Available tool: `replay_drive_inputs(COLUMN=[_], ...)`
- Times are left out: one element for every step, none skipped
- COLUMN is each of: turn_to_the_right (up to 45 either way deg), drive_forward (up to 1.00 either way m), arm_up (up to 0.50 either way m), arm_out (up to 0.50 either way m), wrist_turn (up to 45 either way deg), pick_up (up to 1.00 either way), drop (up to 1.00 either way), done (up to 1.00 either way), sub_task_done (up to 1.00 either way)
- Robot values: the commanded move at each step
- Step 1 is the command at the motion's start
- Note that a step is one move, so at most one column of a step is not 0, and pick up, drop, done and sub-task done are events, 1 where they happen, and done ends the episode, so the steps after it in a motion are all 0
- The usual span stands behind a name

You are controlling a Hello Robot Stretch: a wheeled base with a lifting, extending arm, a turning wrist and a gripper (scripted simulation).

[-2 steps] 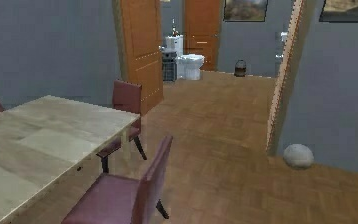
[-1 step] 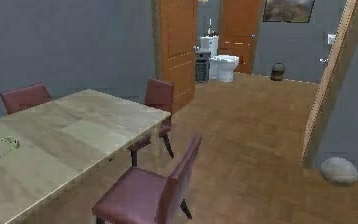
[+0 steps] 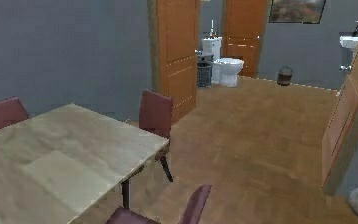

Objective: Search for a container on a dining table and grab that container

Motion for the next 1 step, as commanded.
replay_drive_inputs(turn_to_the_right=[-45.0], drive_forward=[0.0], arm_up=[0.0], arm_out=[0.0], wrist_turn=[0.0], pick_up=[0.0], drop=[0.0], done=[0.0], sub_task_done=[0.0])
